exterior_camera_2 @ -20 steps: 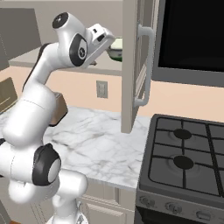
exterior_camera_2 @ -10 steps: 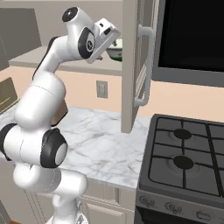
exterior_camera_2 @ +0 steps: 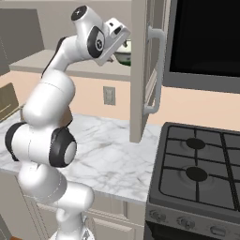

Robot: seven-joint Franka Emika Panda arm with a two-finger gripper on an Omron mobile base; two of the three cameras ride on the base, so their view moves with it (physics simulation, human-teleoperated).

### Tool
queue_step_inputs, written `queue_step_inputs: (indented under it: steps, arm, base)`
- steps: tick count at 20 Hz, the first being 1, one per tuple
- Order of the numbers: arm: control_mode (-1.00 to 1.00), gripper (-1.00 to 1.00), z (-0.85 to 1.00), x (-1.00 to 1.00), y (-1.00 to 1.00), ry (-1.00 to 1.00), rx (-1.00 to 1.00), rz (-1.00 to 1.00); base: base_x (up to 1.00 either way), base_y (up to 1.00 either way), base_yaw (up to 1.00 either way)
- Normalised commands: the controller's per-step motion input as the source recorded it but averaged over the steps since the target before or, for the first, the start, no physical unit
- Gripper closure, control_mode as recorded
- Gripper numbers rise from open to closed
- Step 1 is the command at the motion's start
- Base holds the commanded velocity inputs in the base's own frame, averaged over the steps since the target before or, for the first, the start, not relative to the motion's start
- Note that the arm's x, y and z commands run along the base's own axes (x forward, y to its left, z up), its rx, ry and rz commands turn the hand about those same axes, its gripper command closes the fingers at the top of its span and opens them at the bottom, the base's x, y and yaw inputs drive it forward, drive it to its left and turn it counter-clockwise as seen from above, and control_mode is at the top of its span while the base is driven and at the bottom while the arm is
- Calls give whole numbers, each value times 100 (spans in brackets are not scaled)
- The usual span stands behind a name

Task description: Move the bowls from the cabinet to the plates on the dining table.

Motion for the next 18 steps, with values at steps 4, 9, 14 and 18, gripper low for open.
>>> queue_step_inputs:
  steps: [4, 9, 14, 18]
  arm:
    - [-100, -100, -53, 62, -30, 6, 0, 3]
    - [-100, -100, -33, 52, -20, 5, 0, 3]
    - [-100, -100, -4, 26, 0, 2, 0, 1]
    - [-100, 100, 10, 10, 0, 0, 0, 0]
  base:
    - [0, 0, 0]
    - [0, 0, 0]
    - [0, 0, 0]
    - [0, 0, 0]
